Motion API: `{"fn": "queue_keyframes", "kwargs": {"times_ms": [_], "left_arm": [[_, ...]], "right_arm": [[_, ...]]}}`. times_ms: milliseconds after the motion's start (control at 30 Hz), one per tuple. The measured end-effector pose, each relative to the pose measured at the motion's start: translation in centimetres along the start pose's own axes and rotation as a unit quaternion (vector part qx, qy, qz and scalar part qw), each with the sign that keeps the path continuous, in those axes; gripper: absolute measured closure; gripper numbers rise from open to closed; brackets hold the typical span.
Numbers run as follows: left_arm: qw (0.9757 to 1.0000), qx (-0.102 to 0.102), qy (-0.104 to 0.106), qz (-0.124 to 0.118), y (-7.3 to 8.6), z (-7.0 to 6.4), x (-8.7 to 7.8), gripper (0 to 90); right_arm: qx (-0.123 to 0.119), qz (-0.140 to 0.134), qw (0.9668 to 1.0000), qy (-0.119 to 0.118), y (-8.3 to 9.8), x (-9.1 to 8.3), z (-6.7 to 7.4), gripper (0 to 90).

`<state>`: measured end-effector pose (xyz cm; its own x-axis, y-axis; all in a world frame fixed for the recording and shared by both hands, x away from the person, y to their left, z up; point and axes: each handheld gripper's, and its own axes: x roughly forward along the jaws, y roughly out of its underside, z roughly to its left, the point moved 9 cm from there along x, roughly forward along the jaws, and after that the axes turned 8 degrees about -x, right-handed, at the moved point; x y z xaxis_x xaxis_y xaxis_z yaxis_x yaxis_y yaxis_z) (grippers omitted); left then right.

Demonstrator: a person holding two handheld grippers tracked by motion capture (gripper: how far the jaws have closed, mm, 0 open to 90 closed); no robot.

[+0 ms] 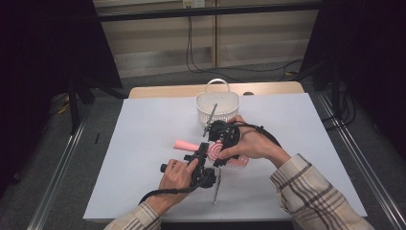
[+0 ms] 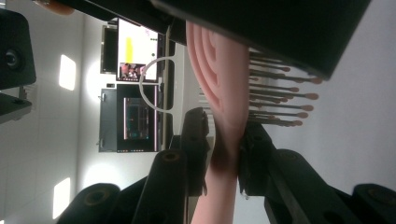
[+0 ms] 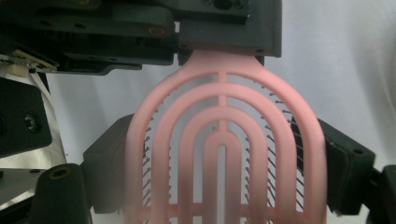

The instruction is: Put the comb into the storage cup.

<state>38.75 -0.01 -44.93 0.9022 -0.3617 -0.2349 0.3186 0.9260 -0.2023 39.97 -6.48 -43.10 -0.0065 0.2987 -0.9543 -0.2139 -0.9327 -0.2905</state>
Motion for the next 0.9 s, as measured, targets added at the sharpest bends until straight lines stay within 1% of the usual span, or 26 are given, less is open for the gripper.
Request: {"fn": "queue_keyframes", "kwargs": {"times_ms": [67,100,133,167,200,300,333,433,467,500,533,567,600,667,767,800,867,900], "left_arm": [[1.0,0.008,-0.003,0.001,-0.03,0.05,0.0,77.7],[1.0,0.001,-0.001,0.001,0.01,-0.09,0.02,77.7],[1.0,0.001,-0.002,0.0,0.01,-0.09,0.04,77.5],[1.0,0.007,-0.002,0.001,-0.01,0.01,0.05,77.5],[1.0,0.008,-0.002,0.001,-0.02,0.01,0.05,77.4],[1.0,-0.003,-0.002,-0.001,-0.01,-0.22,0.09,77.4],[1.0,-0.001,-0.004,-0.002,-0.03,-0.23,0.11,77.5],[1.0,-0.004,0.0,-0.002,-0.06,-0.34,0.15,78.3],[0.9999,0.012,0.002,0.004,-0.01,-0.28,0.09,78.7],[0.9999,0.01,0.004,0.002,-0.02,-0.36,0.07,79.4],[1.0,0.002,0.004,-0.005,-0.11,-0.39,0.13,79.5],[1.0,0.007,0.002,-0.001,-0.05,-0.3,0.08,79.6],[1.0,0.007,-0.001,-0.004,-0.08,-0.27,0.12,79.9],[0.9999,0.013,0.001,-0.002,-0.1,-0.2,0.15,80.1],[1.0,0.001,0.006,-0.005,-0.07,-0.4,0.22,80.4],[1.0,0.001,0.006,-0.006,-0.01,-0.4,0.23,80.4],[1.0,0.002,0.009,-0.001,0.1,-0.32,0.23,80.6],[1.0,0.0,0.004,-0.004,0.12,-0.29,0.26,80.6]], "right_arm": [[-0.001,0.0,1.0,0.0,-0.04,0.02,-0.06,19.6],[-0.002,0.0,1.0,0.0,-0.06,0.04,-0.09,19.6],[0.002,0.003,1.0,-0.002,-0.05,0.04,-0.06,19.6],[0.002,0.003,1.0,-0.001,-0.06,0.07,-0.08,19.6],[0.004,0.004,1.0,-0.001,-0.1,0.09,-0.05,19.6],[0.003,0.006,1.0,-0.003,-0.12,0.12,-0.08,19.6],[0.002,0.005,1.0,-0.002,-0.15,0.13,-0.09,19.6],[0.005,0.009,0.9999,-0.003,-0.13,0.13,0.01,19.6],[0.004,0.01,0.9999,-0.003,-0.11,0.14,0.02,19.6],[0.008,0.009,0.9999,-0.005,-0.11,0.16,0.05,19.6],[0.008,0.009,0.9999,-0.008,-0.08,0.18,0.04,19.6],[0.006,0.008,0.9999,-0.009,-0.04,0.18,0.04,19.6],[0.007,0.007,0.9999,-0.009,-0.04,0.15,0.02,19.6],[0.01,0.006,0.9999,-0.007,-0.04,0.09,0.0,19.6],[0.012,0.008,0.9999,-0.009,0.02,0.16,-0.05,19.5],[0.01,0.007,0.9999,-0.012,0.0,0.2,-0.07,19.5],[0.017,0.004,0.9998,-0.013,-0.09,0.19,-0.08,19.4],[0.016,0.002,0.9998,-0.013,-0.11,0.17,-0.12,19.4]]}}
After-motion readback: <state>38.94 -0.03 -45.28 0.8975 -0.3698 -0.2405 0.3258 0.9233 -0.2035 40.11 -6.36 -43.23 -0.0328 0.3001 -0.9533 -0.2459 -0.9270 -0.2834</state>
